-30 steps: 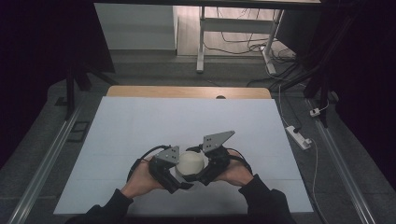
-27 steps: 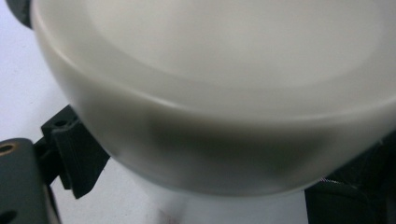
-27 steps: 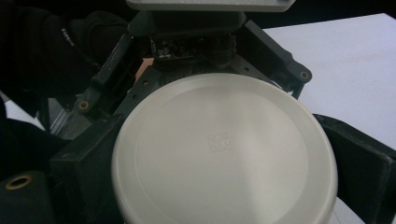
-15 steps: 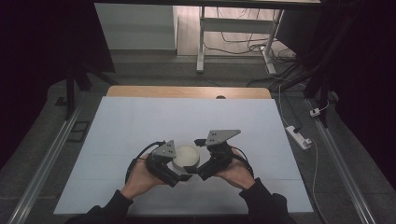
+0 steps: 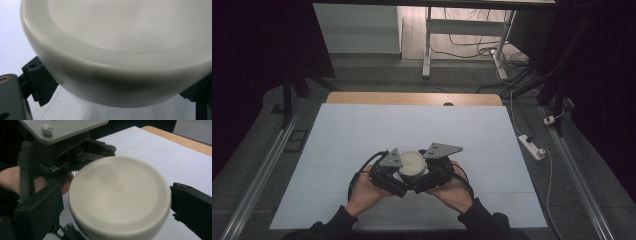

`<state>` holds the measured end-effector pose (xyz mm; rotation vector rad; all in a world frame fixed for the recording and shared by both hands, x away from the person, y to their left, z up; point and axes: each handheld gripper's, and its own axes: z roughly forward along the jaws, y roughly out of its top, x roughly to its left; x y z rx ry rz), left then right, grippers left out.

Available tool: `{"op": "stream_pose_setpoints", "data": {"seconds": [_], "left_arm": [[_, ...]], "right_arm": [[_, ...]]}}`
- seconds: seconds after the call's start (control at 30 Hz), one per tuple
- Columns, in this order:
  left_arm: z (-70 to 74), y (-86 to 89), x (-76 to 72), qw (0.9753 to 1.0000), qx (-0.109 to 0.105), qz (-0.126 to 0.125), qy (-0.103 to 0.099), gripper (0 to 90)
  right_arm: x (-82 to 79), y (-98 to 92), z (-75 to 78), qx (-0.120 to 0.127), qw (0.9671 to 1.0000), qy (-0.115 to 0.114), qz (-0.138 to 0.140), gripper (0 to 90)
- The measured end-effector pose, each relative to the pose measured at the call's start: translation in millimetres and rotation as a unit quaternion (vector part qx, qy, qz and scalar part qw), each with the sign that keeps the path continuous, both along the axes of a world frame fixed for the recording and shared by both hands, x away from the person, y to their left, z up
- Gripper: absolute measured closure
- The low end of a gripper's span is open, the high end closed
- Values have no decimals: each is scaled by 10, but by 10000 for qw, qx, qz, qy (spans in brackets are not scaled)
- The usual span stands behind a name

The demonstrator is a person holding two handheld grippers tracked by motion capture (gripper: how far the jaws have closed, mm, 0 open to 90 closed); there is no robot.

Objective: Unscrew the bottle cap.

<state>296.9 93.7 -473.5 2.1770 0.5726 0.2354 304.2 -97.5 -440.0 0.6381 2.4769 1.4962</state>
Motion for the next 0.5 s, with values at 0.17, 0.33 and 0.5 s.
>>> {"op": "stream_pose_setpoints", "data": {"seconds": [0.17,0.33,0.5], "left_arm": [[7,-16,-18,10000,-92,2,11,73],[-6,7,0,9995,-164,-245,107,74],[-10,46,29,9982,-200,-541,171,74]], "right_arm": [[-20,4,-37,41,9998,-148,-101,63],[2,-21,-31,-20,9999,-85,147,64],[52,-86,-17,-32,9983,35,581,69]]}}
